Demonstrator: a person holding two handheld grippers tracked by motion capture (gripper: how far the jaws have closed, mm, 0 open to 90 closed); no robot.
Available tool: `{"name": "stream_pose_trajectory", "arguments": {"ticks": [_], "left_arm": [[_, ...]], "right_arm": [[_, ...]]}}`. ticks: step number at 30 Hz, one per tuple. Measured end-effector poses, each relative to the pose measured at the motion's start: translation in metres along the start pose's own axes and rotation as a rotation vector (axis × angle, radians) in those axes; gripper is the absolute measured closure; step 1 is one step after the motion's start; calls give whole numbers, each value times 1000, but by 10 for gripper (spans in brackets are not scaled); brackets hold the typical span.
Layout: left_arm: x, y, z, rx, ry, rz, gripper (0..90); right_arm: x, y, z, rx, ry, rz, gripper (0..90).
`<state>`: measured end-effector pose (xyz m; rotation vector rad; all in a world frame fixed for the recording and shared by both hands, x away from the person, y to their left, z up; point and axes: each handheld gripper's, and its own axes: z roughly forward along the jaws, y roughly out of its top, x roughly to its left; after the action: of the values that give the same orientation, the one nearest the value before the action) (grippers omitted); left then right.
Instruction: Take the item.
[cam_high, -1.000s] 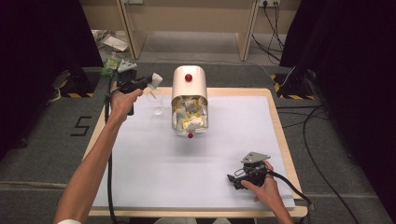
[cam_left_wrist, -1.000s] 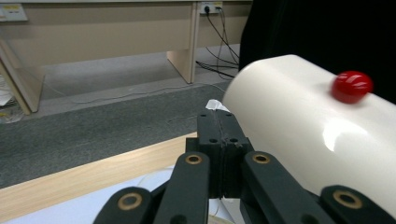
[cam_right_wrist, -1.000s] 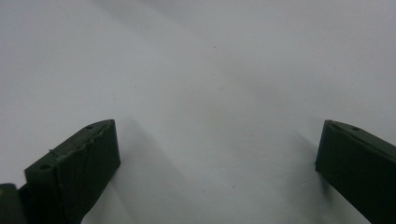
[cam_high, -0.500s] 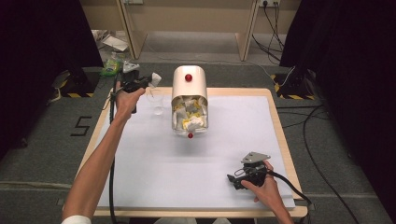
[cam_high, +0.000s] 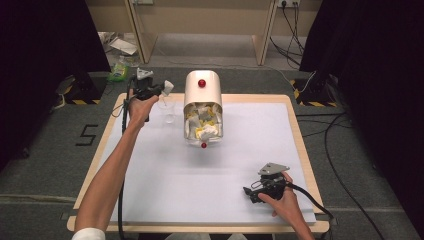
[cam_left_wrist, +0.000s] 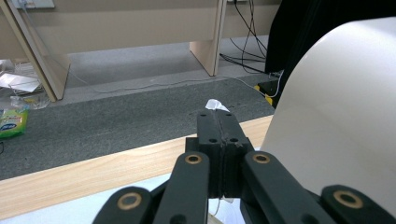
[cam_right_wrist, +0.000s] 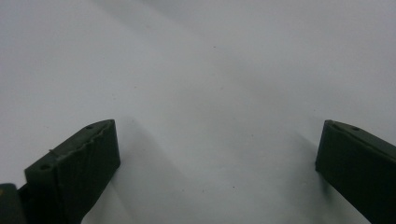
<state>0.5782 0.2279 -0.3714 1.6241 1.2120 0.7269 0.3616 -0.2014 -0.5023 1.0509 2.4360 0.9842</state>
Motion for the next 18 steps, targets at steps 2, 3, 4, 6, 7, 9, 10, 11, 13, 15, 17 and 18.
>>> {"name": "stream_pose_trajectory", "arguments": {"ticks": [2,3,4,6,7,9,10,11,13,15,17,18], "left_arm": [[0,-4,3,-1,6,3,892],[1,-5,3,2,8,8,892],[2,-8,4,5,12,10,892],[4,-12,6,12,15,4,892],[7,-16,7,19,17,2,892],[9,-19,7,25,17,-1,891],[11,-20,7,26,20,-1,892],[12,-22,7,30,24,-2,891],[14,-25,7,39,26,0,891],[15,-28,7,48,29,3,891],[16,-31,8,52,28,-3,890],[16,-32,8,55,29,-2,890]], "right_arm": [[0,0,0,0,0,0,4],[0,0,0,0,0,0,4],[0,0,0,0,0,0,4],[0,0,0,0,0,0,4],[0,0,0,0,0,0,4],[0,0,0,0,0,0,4],[0,0,0,-1,0,-1,4],[0,0,0,-2,0,0,4],[0,0,0,-2,0,-1,4],[0,0,0,-2,0,-1,4],[0,0,0,-1,0,0,4],[0,0,0,-2,0,-1,4]]}}
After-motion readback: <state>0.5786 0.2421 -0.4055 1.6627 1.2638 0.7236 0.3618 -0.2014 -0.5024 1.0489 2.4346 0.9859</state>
